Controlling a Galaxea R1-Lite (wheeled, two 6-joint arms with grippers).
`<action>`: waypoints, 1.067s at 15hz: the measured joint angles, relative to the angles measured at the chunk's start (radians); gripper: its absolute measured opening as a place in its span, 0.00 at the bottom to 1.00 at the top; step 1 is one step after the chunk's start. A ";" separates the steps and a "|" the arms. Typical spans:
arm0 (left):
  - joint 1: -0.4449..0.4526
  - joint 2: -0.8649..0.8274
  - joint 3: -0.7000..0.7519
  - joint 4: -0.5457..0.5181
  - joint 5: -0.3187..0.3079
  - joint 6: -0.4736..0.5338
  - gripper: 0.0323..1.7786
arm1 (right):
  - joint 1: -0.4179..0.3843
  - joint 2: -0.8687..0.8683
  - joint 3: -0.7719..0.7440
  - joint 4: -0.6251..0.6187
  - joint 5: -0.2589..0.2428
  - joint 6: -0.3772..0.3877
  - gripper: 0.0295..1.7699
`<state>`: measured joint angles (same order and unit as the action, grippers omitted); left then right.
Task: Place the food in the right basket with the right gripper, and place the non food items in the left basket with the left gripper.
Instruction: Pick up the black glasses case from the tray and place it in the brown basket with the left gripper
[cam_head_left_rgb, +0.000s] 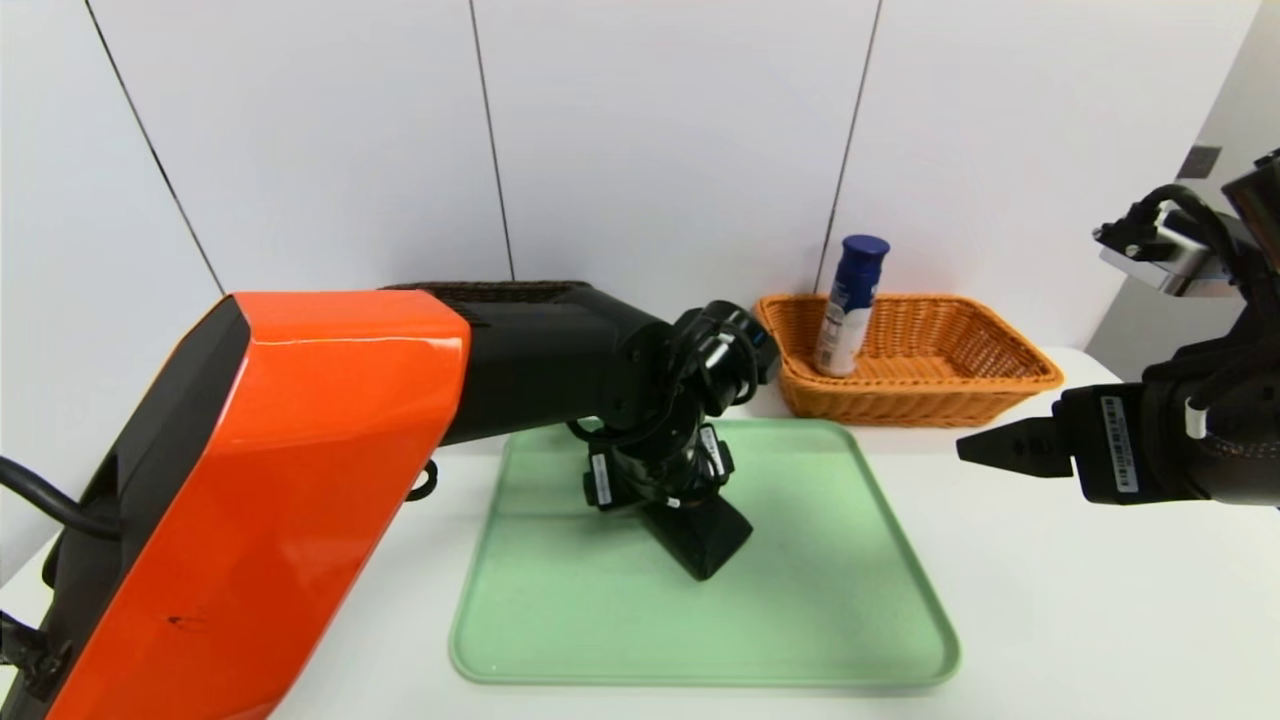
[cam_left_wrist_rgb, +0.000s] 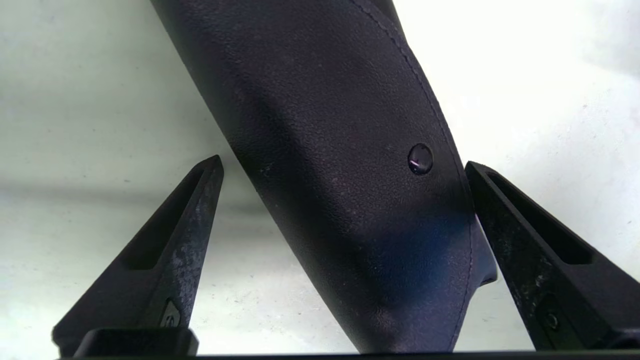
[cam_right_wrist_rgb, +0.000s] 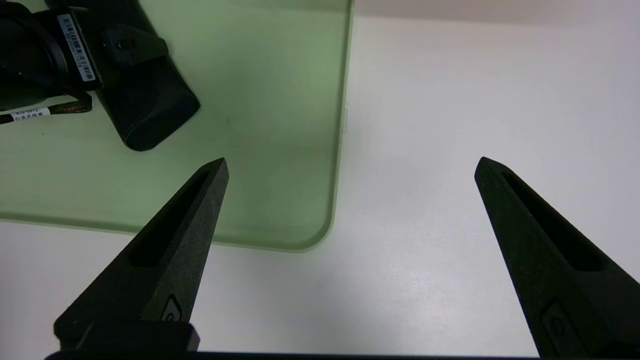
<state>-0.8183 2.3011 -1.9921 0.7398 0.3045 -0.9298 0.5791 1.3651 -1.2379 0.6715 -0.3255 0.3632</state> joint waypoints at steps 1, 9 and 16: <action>-0.003 0.002 0.000 0.000 0.011 0.018 0.95 | 0.000 0.001 0.000 0.000 0.001 0.000 0.96; -0.009 -0.014 0.002 0.063 0.093 0.203 0.95 | 0.000 0.006 -0.001 -0.010 0.007 0.000 0.96; -0.009 -0.027 0.001 0.051 0.020 0.077 0.95 | 0.007 0.013 -0.002 -0.011 0.007 0.000 0.96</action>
<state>-0.8274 2.2740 -1.9915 0.7913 0.3247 -0.8530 0.5860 1.3777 -1.2398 0.6600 -0.3185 0.3628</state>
